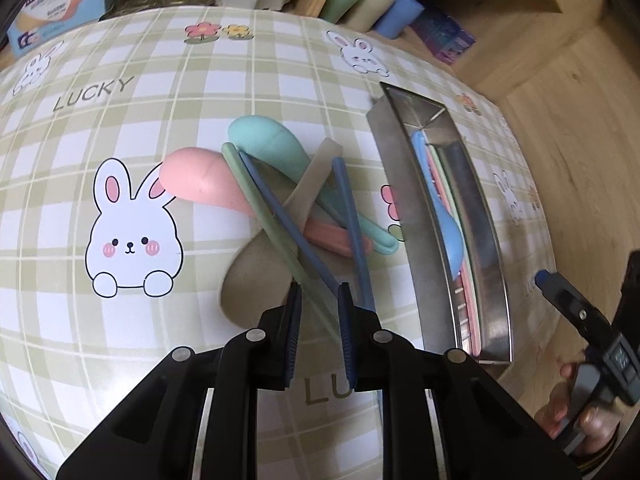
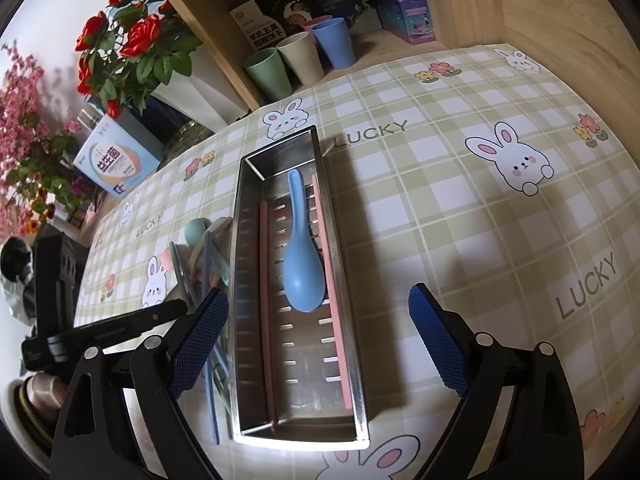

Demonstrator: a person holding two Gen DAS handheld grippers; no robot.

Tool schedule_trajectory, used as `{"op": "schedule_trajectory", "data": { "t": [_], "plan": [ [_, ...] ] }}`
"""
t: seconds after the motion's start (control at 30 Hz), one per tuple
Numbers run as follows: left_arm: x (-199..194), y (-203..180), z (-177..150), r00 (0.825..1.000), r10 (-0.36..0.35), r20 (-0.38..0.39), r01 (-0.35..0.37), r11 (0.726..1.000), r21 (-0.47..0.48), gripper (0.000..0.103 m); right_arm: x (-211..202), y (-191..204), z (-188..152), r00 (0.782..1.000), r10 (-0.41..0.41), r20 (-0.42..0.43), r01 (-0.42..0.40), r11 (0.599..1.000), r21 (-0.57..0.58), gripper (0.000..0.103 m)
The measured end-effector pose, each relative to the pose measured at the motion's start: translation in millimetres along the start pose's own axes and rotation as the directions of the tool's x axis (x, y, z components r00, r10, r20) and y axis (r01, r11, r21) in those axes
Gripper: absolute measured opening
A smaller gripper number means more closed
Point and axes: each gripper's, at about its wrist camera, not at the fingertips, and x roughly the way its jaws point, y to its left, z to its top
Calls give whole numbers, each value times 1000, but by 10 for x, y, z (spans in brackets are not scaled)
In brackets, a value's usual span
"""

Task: Organize utensils
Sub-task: 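Grasp a green chopstick from the utensil pile with the left tool and lift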

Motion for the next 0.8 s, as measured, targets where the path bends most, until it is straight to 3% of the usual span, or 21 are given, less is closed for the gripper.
{"op": "schedule_trajectory", "data": {
  "t": [0.37, 0.63, 0.8],
  "plan": [
    [128, -14, -81, 997, 57, -49, -57, 998, -9, 15, -20, -65, -13, 1000, 12, 5, -12, 1000, 16, 89],
    [137, -61, -71, 996, 87, -19, -87, 996, 22, 15, -26, -56, -44, 1000, 9, 3, -9, 1000, 16, 89],
    [79, -22, -150, 996, 87, 9, -88, 996, 29, 5, -56, -44, -70, 1000, 4, 2, -4, 1000, 12, 89]
  ]
}}
